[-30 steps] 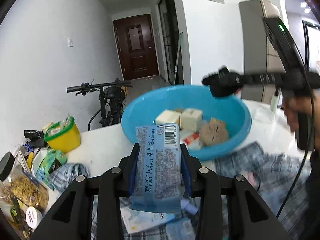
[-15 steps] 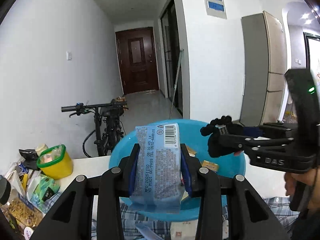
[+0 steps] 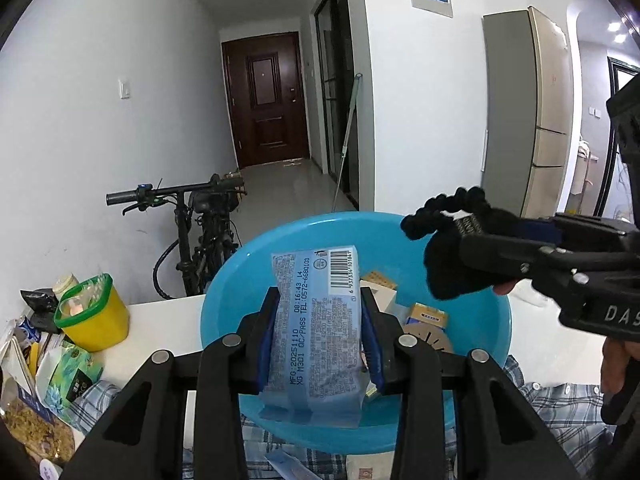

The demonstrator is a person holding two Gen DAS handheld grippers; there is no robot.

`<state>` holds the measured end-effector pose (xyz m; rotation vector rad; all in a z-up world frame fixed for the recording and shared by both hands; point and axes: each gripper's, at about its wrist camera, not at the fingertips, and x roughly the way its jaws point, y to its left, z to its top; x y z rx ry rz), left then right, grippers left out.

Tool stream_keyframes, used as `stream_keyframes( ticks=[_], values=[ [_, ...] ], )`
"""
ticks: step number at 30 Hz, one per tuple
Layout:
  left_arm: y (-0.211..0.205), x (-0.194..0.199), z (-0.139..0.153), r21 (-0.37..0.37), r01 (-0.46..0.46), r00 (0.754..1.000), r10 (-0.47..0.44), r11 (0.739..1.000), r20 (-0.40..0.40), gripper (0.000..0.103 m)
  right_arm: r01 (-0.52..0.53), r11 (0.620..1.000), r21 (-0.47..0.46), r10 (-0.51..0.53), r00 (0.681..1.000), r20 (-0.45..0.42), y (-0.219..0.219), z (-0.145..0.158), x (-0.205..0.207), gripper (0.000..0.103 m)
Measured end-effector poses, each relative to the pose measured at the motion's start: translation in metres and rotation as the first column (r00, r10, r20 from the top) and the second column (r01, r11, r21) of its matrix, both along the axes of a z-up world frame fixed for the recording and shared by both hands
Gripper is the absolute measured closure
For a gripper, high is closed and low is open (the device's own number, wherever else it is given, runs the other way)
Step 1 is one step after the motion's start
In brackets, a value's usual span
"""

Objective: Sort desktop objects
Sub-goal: 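Carry the blue packet and black plush toy over the basin with both tools, then lower the blue packet into the basin and open the left tool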

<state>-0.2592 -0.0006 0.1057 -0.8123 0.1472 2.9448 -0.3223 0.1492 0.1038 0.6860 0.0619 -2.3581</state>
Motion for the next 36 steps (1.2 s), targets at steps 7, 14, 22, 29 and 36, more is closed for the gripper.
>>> stream_keyframes(
  ticks=[7,14,22,29,36],
  values=[
    [-0.0022,0.0013,0.002,0.003,0.009,1.0,-0.009,1.0,0.002,0.064,-0.019,1.0,0.02,0.019,1.0,0.012,-0.0089,-0.0035,0.0019,0.064],
    [-0.0003,0.0011,0.0017,0.018,0.028,1.0,-0.028,0.999,0.013,0.064,-0.015,1.0,0.022,0.015,1.0,0.012,-0.008,-0.0034,0.0029,0.064],
    [0.0006,0.0033,0.0048,0.021,0.033,0.999,-0.033,0.999,0.009,0.064,-0.015,1.0,0.023,0.014,1.0,0.009,-0.0083,-0.0027,0.0025,0.064],
    [0.0025,0.0054,0.0057,0.016,0.041,0.999,-0.041,0.999,0.008,0.064,-0.016,0.999,0.033,0.016,1.0,0.002,-0.009,-0.0019,0.0045,0.064],
    [0.0016,0.0059,0.0072,0.018,0.043,0.999,-0.043,0.999,0.008,0.064,-0.013,0.999,0.036,0.013,1.0,0.003,-0.0062,-0.0014,0.0041,0.064]
  ],
)
